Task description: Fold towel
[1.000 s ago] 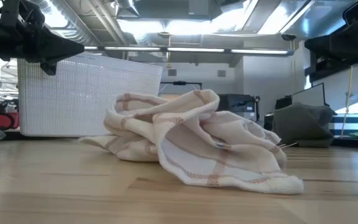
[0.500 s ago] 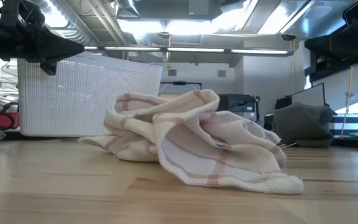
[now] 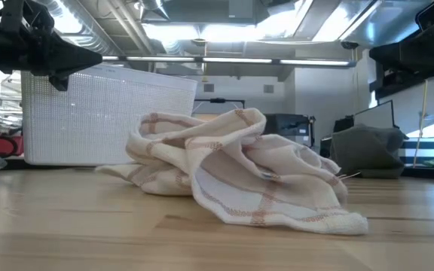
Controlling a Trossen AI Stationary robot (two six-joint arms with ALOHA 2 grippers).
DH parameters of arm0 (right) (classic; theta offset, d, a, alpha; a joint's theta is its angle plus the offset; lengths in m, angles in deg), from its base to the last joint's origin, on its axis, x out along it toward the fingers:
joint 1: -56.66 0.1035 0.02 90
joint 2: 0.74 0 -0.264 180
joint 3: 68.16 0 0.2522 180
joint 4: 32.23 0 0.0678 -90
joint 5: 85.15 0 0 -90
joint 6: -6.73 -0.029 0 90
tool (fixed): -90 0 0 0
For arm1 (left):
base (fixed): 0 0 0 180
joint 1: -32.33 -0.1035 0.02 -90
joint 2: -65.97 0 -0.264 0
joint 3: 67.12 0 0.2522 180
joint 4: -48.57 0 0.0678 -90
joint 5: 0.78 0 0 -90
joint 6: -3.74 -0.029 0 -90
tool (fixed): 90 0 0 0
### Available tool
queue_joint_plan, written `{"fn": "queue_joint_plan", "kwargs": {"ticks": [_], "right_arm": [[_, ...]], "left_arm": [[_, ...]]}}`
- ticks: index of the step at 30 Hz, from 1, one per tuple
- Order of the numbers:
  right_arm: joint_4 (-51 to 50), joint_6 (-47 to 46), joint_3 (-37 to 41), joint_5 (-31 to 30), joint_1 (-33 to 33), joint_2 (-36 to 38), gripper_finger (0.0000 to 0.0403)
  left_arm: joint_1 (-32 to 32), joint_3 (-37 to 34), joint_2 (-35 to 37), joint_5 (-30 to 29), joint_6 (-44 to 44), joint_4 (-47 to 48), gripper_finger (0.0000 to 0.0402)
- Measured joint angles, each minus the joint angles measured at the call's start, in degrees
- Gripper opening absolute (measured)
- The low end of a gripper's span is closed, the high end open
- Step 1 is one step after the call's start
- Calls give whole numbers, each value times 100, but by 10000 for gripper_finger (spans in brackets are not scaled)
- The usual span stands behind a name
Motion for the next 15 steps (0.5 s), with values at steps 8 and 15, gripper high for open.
{"fn": "queue_joint_plan", "kwargs": {"ticks": [8,15], "right_arm": [[1,1,0,0,-2,0,5],[3,0,0,-2,-2,1,5]], "left_arm": [[-29,0,0,-154,-781,-27,1],[-29,-1,0,-114,689,-306,1]]}}
